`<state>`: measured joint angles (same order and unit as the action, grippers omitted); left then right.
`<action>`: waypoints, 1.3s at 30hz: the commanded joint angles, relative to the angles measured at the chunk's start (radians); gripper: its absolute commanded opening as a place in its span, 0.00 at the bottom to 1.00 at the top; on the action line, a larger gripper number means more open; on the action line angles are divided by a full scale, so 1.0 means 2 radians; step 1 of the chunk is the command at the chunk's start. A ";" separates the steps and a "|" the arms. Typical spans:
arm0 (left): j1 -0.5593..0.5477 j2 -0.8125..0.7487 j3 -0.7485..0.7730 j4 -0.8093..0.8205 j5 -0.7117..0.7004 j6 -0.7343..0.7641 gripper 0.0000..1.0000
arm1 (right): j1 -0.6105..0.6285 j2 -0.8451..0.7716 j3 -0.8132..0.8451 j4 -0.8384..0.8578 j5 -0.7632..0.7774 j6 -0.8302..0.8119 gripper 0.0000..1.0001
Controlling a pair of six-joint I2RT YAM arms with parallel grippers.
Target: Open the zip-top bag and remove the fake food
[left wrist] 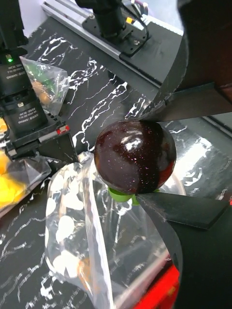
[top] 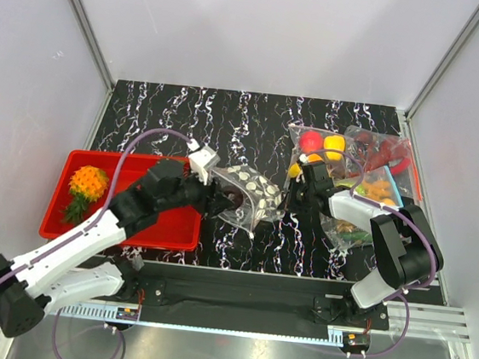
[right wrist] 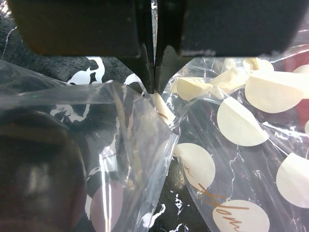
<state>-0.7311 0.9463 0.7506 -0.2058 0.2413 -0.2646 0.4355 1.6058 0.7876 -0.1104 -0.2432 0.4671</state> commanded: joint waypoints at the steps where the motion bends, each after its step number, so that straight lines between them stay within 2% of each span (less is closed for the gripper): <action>1: 0.031 -0.047 0.003 -0.049 0.020 -0.018 0.31 | -0.001 -0.013 0.020 0.000 0.016 -0.009 0.00; 5: 0.094 -0.099 -0.009 -0.098 0.000 -0.035 0.31 | -0.002 -0.011 0.019 0.002 0.014 -0.010 0.00; 8: 0.110 -0.123 -0.012 -0.127 -0.049 -0.051 0.31 | -0.003 -0.009 0.020 0.005 0.010 -0.010 0.00; 13: 0.111 -0.130 -0.025 -0.172 -0.138 -0.071 0.36 | -0.003 -0.005 0.025 0.008 0.007 -0.010 0.00; 19: 0.112 -0.115 -0.029 -0.218 -0.198 -0.076 0.42 | -0.002 -0.004 0.029 0.005 0.007 -0.012 0.00; 27: 0.112 -0.103 -0.031 -0.229 -0.208 -0.079 0.45 | -0.003 0.001 0.031 0.006 0.005 -0.011 0.00; 30: 0.111 -0.096 -0.030 -0.229 -0.203 -0.079 0.53 | -0.002 -0.001 0.031 0.005 0.007 -0.012 0.00; 31: 0.111 -0.093 -0.030 -0.228 -0.202 -0.080 0.63 | -0.003 -0.002 0.032 0.004 0.008 -0.012 0.00; 32: 0.112 -0.093 -0.030 -0.228 -0.201 -0.079 0.69 | -0.003 -0.003 0.033 0.003 0.009 -0.013 0.00; 37: 0.111 -0.099 -0.031 -0.229 -0.201 -0.079 0.86 | -0.003 -0.002 0.036 0.001 0.010 -0.013 0.00; 38: 0.111 -0.098 -0.031 -0.228 -0.201 -0.079 0.96 | -0.002 -0.002 0.037 0.001 0.010 -0.013 0.00; 39: 0.112 -0.099 -0.031 -0.228 -0.201 -0.079 0.98 | -0.003 -0.002 0.037 0.001 0.010 -0.013 0.00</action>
<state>-0.5121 0.7605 0.6910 -0.6842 -0.1440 -0.4210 0.4355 1.6058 0.8181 -0.1120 -0.2440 0.4553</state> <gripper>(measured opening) 0.950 0.009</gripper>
